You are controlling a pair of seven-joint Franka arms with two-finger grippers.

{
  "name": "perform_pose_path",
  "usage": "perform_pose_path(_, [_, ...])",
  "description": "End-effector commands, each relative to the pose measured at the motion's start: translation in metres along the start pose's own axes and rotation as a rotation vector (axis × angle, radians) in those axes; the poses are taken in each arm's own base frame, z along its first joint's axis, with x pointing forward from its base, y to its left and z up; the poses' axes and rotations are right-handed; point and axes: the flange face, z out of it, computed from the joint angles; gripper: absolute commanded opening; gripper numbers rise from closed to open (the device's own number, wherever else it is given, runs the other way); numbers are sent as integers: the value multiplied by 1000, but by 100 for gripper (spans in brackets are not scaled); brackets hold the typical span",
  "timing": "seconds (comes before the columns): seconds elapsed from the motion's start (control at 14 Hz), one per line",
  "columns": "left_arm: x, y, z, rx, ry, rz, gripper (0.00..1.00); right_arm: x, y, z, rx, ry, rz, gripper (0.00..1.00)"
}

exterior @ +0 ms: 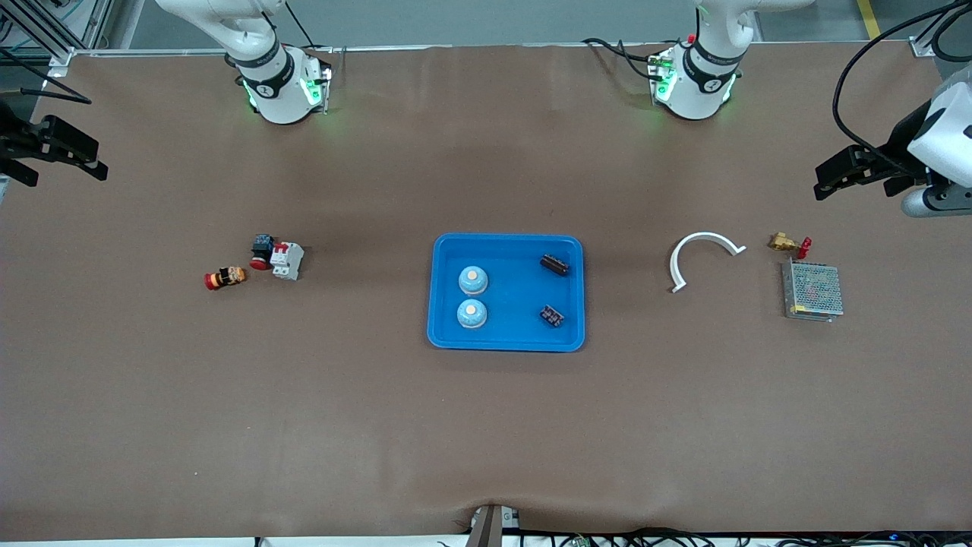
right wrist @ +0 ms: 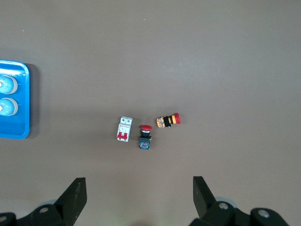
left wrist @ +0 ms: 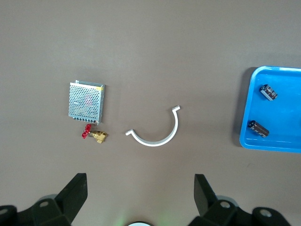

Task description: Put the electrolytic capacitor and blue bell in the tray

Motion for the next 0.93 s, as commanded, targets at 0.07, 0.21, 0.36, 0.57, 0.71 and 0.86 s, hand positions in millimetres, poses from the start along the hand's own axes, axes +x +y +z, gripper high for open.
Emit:
perform_pose_path(0.07, [0, 6, -5, 23, 15, 3, 100, 2, 4, -8, -4, 5, 19, 100])
perform_pose_path(0.21, [-1, 8, -6, 23, 16, -34, 100, 2, 4, -9, -4, 8, 19, 100])
perform_pose_path(0.36, [-3, 10, -9, 22, 22, -60, 100, 2, 2, -9, -3, 6, 16, 100])
perform_pose_path(0.57, [-3, 9, -10, 22, 24, -64, 100, 2, 2, -8, -2, 2, 13, 100])
perform_pose_path(0.71, [-4, 9, -11, 23, 25, -61, 100, 2, 3, -8, -2, 2, 14, 100])
perform_pose_path(0.86, [-5, 9, -12, 22, 24, -59, 100, 2, 1, -7, -2, 0, 11, 100])
